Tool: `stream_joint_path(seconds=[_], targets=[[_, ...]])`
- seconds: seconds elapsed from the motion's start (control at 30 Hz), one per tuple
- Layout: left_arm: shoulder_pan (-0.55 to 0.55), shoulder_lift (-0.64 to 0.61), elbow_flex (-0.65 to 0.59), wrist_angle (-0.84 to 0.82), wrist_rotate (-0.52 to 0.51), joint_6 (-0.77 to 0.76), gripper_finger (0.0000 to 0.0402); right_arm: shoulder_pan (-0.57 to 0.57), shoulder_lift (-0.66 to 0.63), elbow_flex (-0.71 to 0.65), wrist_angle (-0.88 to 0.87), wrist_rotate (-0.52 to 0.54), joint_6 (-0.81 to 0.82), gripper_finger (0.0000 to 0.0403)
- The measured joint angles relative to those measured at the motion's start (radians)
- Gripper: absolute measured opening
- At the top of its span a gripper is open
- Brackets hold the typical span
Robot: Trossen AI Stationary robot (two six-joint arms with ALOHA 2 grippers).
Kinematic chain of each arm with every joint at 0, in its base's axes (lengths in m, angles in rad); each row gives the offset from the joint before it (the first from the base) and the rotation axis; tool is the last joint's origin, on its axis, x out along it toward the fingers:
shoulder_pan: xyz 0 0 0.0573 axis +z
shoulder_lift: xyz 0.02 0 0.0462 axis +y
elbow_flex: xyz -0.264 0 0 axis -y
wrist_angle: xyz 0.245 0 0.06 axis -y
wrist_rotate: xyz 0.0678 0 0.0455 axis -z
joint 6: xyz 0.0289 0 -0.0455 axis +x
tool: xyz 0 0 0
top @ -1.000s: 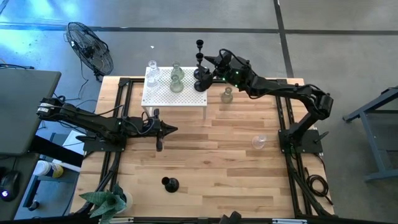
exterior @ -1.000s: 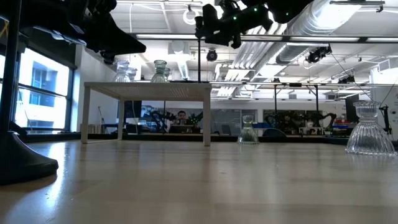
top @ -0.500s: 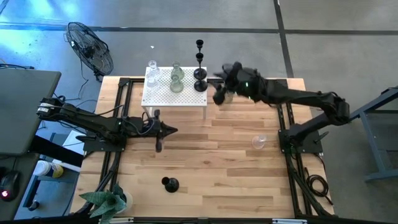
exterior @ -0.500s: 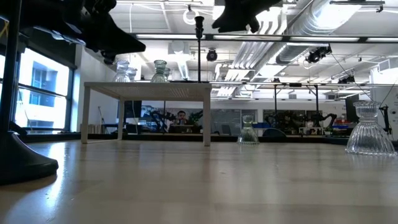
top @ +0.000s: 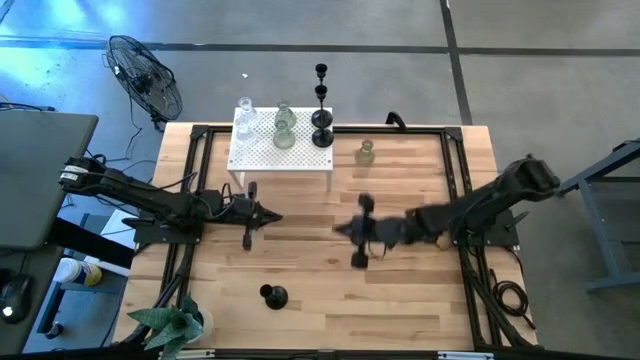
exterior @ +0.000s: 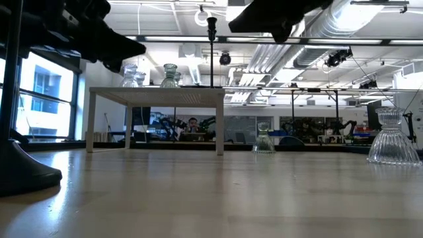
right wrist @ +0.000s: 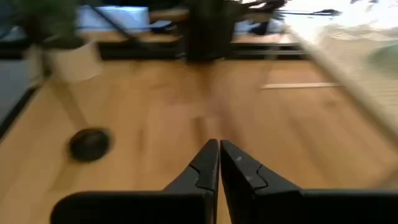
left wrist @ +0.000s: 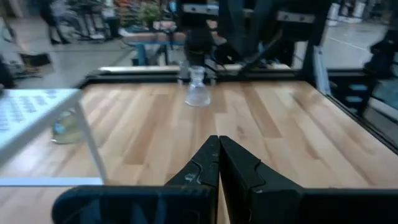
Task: Pick & Place candle stick holders
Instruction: Align the black candle holder with the other black candle holder on the shelf
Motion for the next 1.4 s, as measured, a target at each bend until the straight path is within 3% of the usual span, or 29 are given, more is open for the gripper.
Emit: stream_joint_path(seconds=[0.17, 0.3, 0.5, 0.63, 0.73, 0.97, 1.2, 1.4], targets=[[-0.051, 0.000, 0.000, -0.069, 0.146, -0.003, 0.0002, 0.108, 0.115, 0.000, 0.133, 0.034, 0.018, 0.0011], [-0.178, 0.000, 0.000, -0.187, 0.141, -0.011, 0.0002, 0.155, 0.152, 0.000, 0.192, 0.089, 0.015, 0.0010], [-0.401, 0.001, -0.001, -0.250, -0.019, -0.192, 0.0036, 0.169, 0.159, 0.001, 0.201, 0.139, 0.004, 0.0002], [-0.516, 0.025, -0.001, -0.278, -0.150, -0.296, 0.0099, 0.169, 0.159, 0.001, 0.206, 0.142, -0.016, 0.0003], [-0.569, 0.081, -0.001, -0.211, -0.214, -0.378, 0.0153, 0.169, 0.159, 0.001, 0.207, 0.142, -0.019, 0.0001], [-0.630, 0.355, 0.032, 0.068, -0.352, -0.437, 0.0226, 0.169, 0.159, 0.001, 0.207, 0.142, -0.033, 0.0003], [-0.628, 0.577, 0.170, 0.082, -0.367, -0.443, 0.0234, 0.169, 0.159, 0.001, 0.206, 0.141, -0.036, 0.0003], [-0.629, 0.628, 0.221, 0.081, -0.306, -0.418, 0.0234, 0.169, 0.159, 0.001, 0.206, 0.133, -0.037, 0.0001]])
